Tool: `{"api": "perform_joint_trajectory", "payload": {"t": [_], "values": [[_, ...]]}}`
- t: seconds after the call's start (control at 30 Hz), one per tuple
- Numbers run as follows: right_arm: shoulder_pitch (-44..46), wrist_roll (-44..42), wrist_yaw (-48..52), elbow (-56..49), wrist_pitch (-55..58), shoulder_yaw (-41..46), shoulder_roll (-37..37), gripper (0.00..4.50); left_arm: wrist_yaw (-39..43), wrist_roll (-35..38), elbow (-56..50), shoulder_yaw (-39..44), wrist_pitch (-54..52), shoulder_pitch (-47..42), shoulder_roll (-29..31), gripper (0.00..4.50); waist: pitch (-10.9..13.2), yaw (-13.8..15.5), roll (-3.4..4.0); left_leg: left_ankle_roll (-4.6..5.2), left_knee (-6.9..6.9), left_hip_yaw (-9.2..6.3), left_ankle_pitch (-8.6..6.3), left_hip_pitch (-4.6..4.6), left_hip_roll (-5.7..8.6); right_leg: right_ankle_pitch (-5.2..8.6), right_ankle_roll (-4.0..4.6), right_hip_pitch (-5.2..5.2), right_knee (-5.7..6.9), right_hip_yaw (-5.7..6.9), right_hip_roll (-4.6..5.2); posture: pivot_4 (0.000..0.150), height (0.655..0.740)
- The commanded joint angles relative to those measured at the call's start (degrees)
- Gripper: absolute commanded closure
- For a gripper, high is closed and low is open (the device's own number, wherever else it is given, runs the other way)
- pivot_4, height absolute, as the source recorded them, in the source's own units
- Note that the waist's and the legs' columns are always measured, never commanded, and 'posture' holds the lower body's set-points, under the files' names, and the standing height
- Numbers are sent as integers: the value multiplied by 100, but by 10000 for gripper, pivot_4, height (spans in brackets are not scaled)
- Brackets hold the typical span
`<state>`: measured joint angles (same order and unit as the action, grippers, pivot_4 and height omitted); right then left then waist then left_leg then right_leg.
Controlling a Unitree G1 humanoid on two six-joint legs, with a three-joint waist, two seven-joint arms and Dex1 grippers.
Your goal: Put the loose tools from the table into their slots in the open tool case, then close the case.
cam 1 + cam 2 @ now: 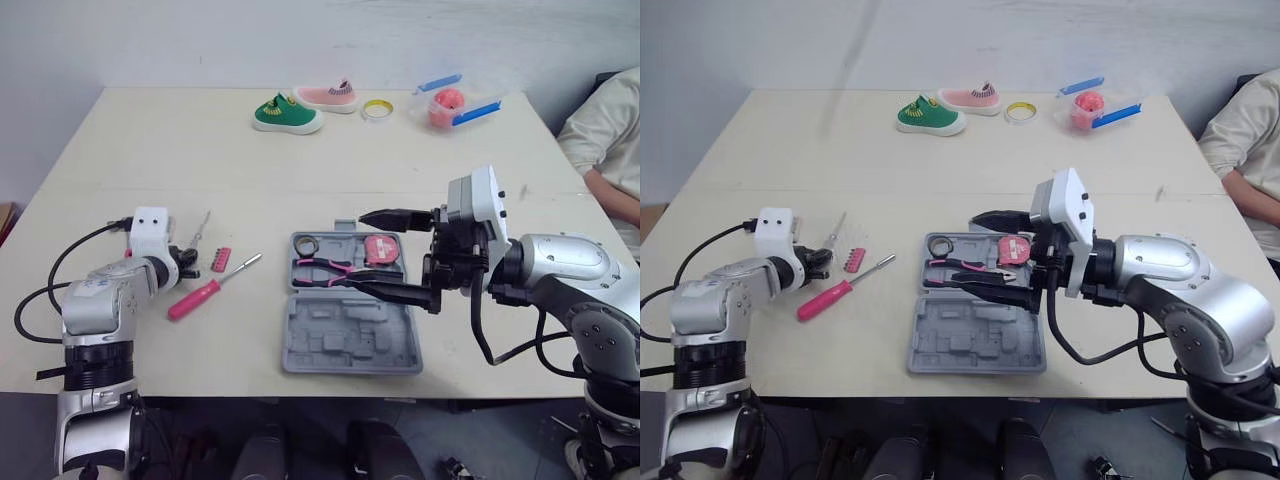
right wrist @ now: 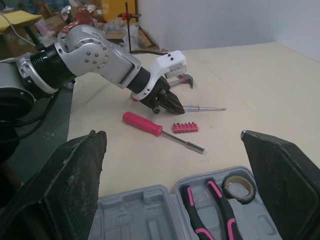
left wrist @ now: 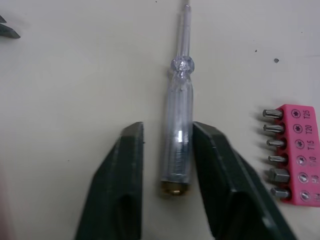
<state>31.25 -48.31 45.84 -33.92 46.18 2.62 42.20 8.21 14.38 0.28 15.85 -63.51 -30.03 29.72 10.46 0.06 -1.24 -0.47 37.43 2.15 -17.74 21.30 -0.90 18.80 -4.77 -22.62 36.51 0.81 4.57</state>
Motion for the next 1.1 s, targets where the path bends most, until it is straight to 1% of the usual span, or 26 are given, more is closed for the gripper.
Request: {"api": "perform_joint_trajectory", "payload": {"t": [0.03,0.1,0.17,0.23,0.27,0.33,0.37,0.43,0.47,0.53,0.6,0.67,0.73,0.8,0.87,0.97,1.1], "values": [[108,-63,114,-77,-86,186,167,0,218,-33,94,173,80,15,404,44620,0,-13,0,0,-1,0,0,-1,0,0,0,-1,0,0,-1,1500,7400],[105,-100,200,-56,-60,242,273,0,655,66,-39,108,287,29,765,44620,7,-68,-11,-2,-3,1,1,0,-4,0,0,-5,1,-1,-4,1500,7400],[46,-149,290,-37,-33,305,410,0,1759,445,-767,-342,639,145,1240,44620,10,-95,-17,-6,-12,1,4,3,-7,0,1,-12,3,-2,-6,1500,7400],[-22,-209,360,-26,0,377,523,0,2585,779,-1397,-700,848,209,1551,44620,10,-78,-17,-9,-18,-1,5,7,-7,1,3,-13,-1,0,-3,1500,7400],[-106,-252,423,-48,59,418,627,0,3114,1081,-1752,-924,773,239,1741,44620,10,-49,-17,-8,-17,-1,4,8,-5,1,3,-10,-5,-1,1,1500,7400],[-235,-339,520,-103,173,468,799,0,3854,1548,-2222,-1166,682,295,1987,44620,10,-17,-16,-4,-14,-3,2,14,-4,2,3,-8,-18,1,6,1500,7400],[-354,-416,607,-174,250,503,940,0,4232,1754,-2461,-1304,738,308,2103,44620,10,-21,-15,1,-15,-4,-1,13,-1,2,3,-3,-50,0,12,1500,7400],[-682,-577,785,-360,376,613,1236,0,4807,1946,-2793,-1700,852,219,2297,44620,10,-25,-15,5,-19,-4,-3,16,-1,2,4,-2,-60,0,13,1500,7400],[-930,-601,852,-460,406,701,1388,0,5052,1851,-2829,-2040,974,97,2379,44620,11,-24,-14,5,-23,-3,-3,16,-2,2,4,-2,-62,-1,12,1500,7400],[-1263,-573,888,-603,398,794,1564,0,5310,1670,-2758,-2455,1150,-68,2470,44620,12,-20,-12,5,-23,-4,-3,17,-4,3,5,-3,-62,1,7,1500,7400],[-1697,-442,902,-731,362,908,1744,0,5512,1399,-2475,-2917,1358,-320,2428,44620,13,-19,-11,9,-21,-2,-2,16,-4,3,5,-1,-58,0,-1,1500,7400],[-2057,-421,805,-854,361,1059,1805,0,5582,993,-2107,-3458,1514,-705,2261,44620,13,-15,-12,36,-18,0,-8,11,-3,2,3,4,-53,-2,-3,1500,7400],[-2253,-456,676,-955,337,1156,1788,0,5504,651,-1717,-3797,1572,-1054,2031,44620,13,-16,-12,47,-15,0,-5,7,0,-1,-2,7,-49,-4,-6,1500,7400],[-2406,-454,561,-1051,305,1228,1759,0,5407,440,-1349,-4026,1419,-1399,1768,44620,13,-12,-12,49,-10,0,-4,7,2,-3,-5,9,-47,-6,-9,1500,7400],[-2582,-370,463,-1076,250,1313,1732,0,5594,401,-1207,-4201,1316,-1653,1625,44620,14,-8,-13,49,-4,-2,-4,16,0,-4,-7,4,-46,-6,-13,1500,7400],[-2719,-321,353,-1074,203,1363,1708,0,5767,293,-1109,-4326,1408,-1774,1575,44620,14,-21,-13,42,-3,0,0,23,0,-4,-8,1,-44,-7,-14,1500,7400],[-2902,-246,272,-1084,84,1361,1661,0,5916,-43,-927,-4509,1800,-1841,1532,44620,14,0,-13,36,4,1,4,23,1,-5,-10,1,-48,-8,-12,1500,7400]]}}
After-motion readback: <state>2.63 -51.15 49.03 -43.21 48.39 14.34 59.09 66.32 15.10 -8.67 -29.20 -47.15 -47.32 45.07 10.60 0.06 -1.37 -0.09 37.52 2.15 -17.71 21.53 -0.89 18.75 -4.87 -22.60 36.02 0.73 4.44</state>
